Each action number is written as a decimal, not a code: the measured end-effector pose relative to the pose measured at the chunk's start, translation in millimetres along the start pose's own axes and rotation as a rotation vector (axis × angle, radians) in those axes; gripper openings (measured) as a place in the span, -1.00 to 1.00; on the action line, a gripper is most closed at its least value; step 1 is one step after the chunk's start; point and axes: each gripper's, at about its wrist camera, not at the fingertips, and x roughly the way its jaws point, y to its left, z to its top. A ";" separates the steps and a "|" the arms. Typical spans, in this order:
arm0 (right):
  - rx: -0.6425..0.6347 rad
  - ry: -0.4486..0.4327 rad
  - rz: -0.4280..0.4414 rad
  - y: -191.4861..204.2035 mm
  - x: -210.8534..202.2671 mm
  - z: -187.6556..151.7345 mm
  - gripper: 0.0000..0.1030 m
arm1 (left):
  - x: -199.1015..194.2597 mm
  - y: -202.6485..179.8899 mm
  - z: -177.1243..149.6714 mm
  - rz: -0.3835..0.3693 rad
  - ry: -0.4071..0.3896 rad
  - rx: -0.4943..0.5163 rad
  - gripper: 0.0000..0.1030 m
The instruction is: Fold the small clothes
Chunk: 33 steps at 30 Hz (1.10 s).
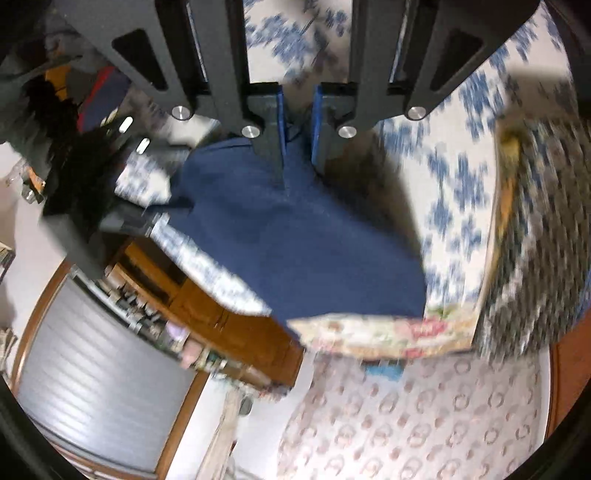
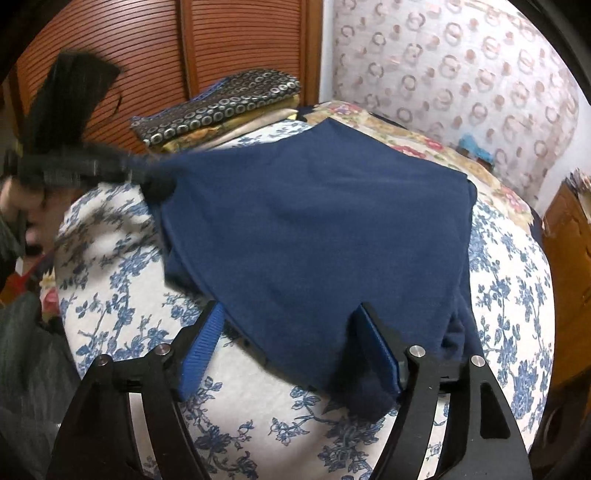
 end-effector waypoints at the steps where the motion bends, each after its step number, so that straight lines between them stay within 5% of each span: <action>1: -0.006 0.003 0.000 0.7 0.5 -0.3 0.49 | -0.8 -1.2 6.2 -0.003 -0.009 0.004 -0.86; 14: -0.114 0.039 -0.098 -3.8 24.1 -11.1 0.46 | -0.8 -1.4 41.2 -0.013 -0.059 0.004 -0.86; 21: -0.113 0.026 -0.166 -18.9 24.8 -3.9 -0.67 | -1.8 5.7 45.0 -0.013 -0.073 -0.016 -0.86; 33: -0.094 -0.091 -0.163 -87.9 -12.3 91.3 -0.73 | 25.5 50.1 108.7 0.109 -0.106 -0.082 -0.84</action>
